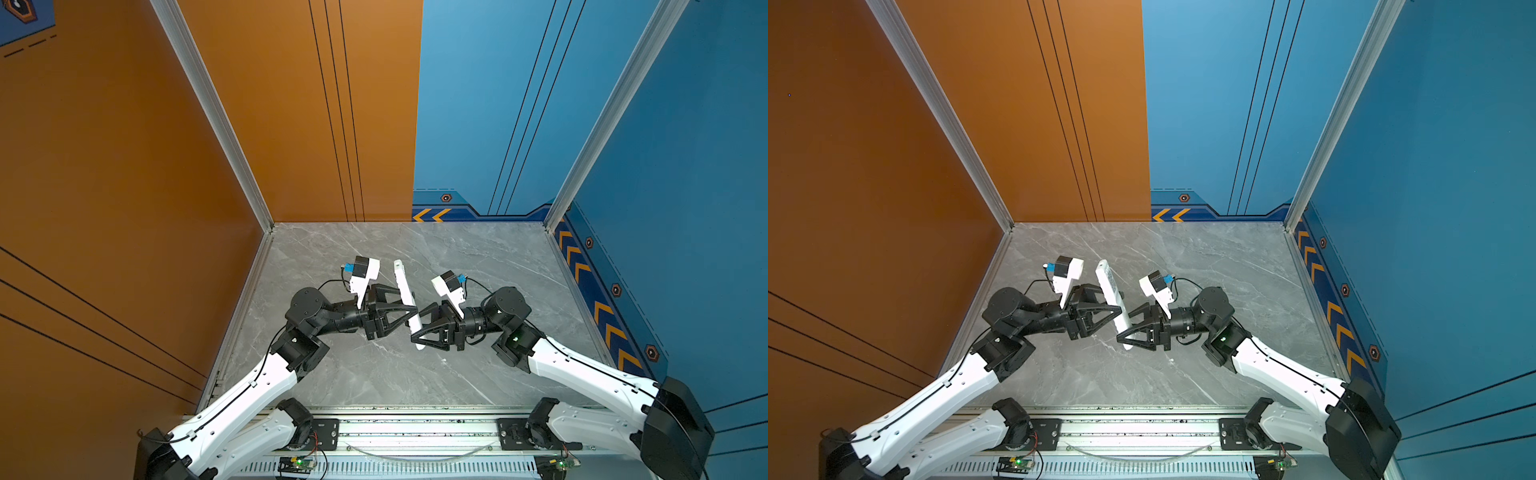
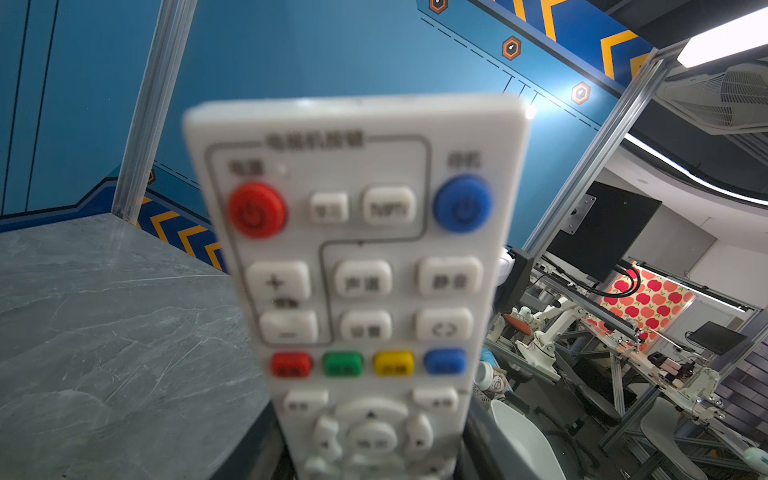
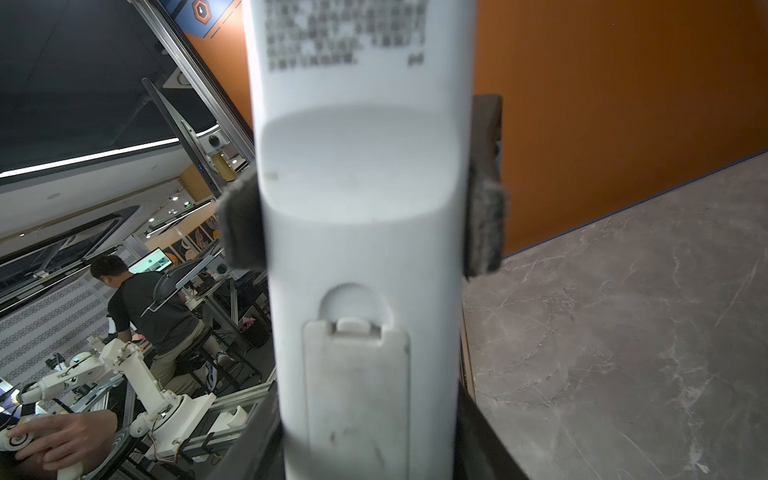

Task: Load the batteries into the remote control
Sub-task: 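Open the right gripper and draw it back from the remote held by the left gripper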

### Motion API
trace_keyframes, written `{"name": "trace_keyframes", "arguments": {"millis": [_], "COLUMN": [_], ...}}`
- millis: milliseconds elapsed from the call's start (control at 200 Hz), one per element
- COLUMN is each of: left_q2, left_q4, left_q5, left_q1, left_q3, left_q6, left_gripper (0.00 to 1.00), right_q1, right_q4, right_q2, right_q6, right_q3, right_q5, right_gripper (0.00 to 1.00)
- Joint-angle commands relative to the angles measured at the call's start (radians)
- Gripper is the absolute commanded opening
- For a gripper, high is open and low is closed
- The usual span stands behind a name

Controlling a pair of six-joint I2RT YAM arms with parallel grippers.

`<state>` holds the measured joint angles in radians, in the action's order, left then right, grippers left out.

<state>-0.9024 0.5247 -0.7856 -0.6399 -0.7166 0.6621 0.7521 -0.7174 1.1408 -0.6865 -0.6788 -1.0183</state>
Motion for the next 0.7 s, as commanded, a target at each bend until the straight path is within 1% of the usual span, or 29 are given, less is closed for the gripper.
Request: {"name": "trace_keyframes", "arguments": {"millis": [0,45,160,200,360,516,606,696], "left_q2": [0.002,0.003,0.004,0.005,0.010,0.031,0.050,0.058], "left_q4": [0.021,0.021,0.021,0.021,0.000,-0.105,-0.190,-0.368], "left_q5": [0.016,0.019,0.028,0.033,0.047,0.102,0.152,0.232], "left_q1": [-0.011,-0.013,-0.012,-0.012,-0.008,0.004,0.022,0.034], "left_q3": [-0.027,-0.027,-0.031,-0.033,-0.039,-0.049,-0.061,-0.110], "left_q6": [-0.042,-0.041,-0.037,-0.037,-0.037,-0.077,-0.106,-0.161], "left_gripper": [0.30,0.28,0.25,0.24,0.19,0.16,0.14,0.12], "right_q1": [-0.004,-0.005,-0.004,-0.005,-0.010,-0.014,-0.021,-0.024], "right_q4": [-0.008,-0.004,0.051,0.088,0.240,0.367,0.438,0.540], "right_q2": [0.004,0.002,-0.017,-0.031,-0.111,-0.165,-0.178,-0.195], "right_q6": [-0.016,-0.013,0.031,0.061,0.168,0.242,0.274,0.325], "right_q3": [0.002,0.002,0.002,0.002,0.002,-0.009,-0.021,-0.045], "right_q5": [0.006,0.008,0.033,0.052,0.154,0.213,0.235,0.275], "right_gripper": [0.10,0.15,0.40,0.47,0.64,0.78,0.84,0.94]}}
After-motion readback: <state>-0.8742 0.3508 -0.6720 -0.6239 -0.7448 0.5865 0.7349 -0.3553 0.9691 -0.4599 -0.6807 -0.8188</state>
